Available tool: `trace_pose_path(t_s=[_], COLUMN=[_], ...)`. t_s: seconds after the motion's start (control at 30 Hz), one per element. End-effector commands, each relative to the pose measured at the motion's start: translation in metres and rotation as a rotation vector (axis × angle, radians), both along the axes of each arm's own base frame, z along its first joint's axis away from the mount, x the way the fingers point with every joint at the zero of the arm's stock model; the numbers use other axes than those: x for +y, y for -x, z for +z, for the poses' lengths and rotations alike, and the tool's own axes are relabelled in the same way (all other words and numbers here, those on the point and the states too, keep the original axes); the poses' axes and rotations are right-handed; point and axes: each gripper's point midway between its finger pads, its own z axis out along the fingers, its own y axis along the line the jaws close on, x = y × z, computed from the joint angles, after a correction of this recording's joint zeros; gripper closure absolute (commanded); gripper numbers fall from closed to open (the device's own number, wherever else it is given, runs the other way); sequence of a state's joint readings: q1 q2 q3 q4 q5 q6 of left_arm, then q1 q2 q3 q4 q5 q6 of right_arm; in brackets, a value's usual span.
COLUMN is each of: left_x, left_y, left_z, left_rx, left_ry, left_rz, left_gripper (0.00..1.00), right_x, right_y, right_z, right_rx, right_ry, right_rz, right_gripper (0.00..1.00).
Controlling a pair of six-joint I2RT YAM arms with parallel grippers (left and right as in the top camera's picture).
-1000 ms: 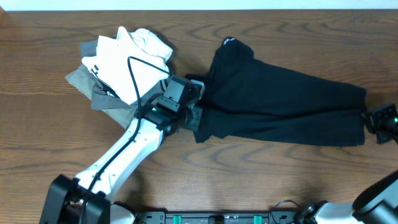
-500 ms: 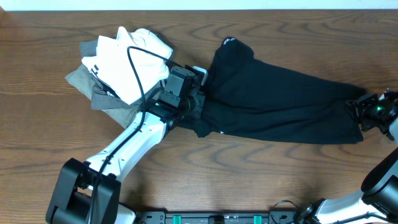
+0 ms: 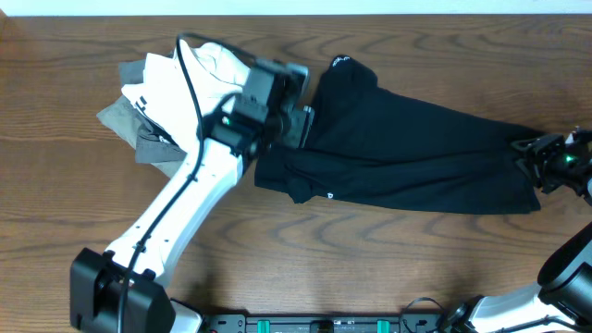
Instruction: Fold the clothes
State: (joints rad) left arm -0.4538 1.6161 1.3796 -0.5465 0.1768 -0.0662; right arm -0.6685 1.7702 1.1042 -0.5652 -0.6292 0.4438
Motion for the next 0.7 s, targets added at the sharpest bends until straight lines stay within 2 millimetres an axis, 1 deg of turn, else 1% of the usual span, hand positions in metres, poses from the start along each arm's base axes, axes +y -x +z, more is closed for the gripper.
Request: trace_pose_path(t_s=[0.0, 0.03, 0.1, 0.17, 0.23, 0.3, 0.43, 0.53, 0.6, 0.67], left_x=[-0.015, -0.019, -0.029, -0.042, -0.051, -0.059, -0.073, -0.073, -0.072, -0.073], left_y=[-0.02, -0.026, -0.042, -0.057, -0.075, -0.091, -0.129, -0.157, -0.168, -0.173], left_z=[0.003, 0.003, -0.003, -0.015, -0.031, -0.047, -0.075, -0.096, -0.109, -0.123], left_rx=[0.042, 0.048, 0.062, 0.081, 0.096, 0.093, 0.025, -0.052, -0.078, -0.08], left_ry=[0.072, 0.085, 0.106, 0.121, 0.118, 0.103, 0.097, 0.072, 0.054, 0.057], left_rz=[-0.02, -0.029, -0.058, -0.096, -0.109, -0.127, -0.157, -0.121, -0.099, -0.088], left_gripper=[0.34, 0.34, 0.34, 0.32, 0.29, 0.29, 0.27, 0.26, 0.24, 0.24], right_x=[0.017, 0.02, 0.033, 0.044, 0.055, 0.066, 0.091, 0.105, 0.114, 0.122], right_y=[-0.012, -0.016, -0.029, -0.035, -0.037, -0.037, -0.038, -0.034, -0.032, -0.03], right_z=[0.004, 0.005, 0.014, 0.018, 0.019, 0.022, 0.03, 0.027, 0.025, 0.023], right_rx=[-0.038, -0.06, -0.163, -0.219, -0.235, -0.27, -0.332, -0.318, -0.299, -0.288], right_ry=[0.09, 0.116, 0.178, 0.207, 0.207, 0.191, 0.146, 0.132, 0.121, 0.111], right_rz=[0.145, 0.182, 0.316, 0.401, 0.441, 0.489, 0.577, 0.618, 0.637, 0.658], right_gripper=[0.53, 0.52, 0.51, 0.5, 0.5, 0.5, 0.5, 0.5, 0.5, 0.5])
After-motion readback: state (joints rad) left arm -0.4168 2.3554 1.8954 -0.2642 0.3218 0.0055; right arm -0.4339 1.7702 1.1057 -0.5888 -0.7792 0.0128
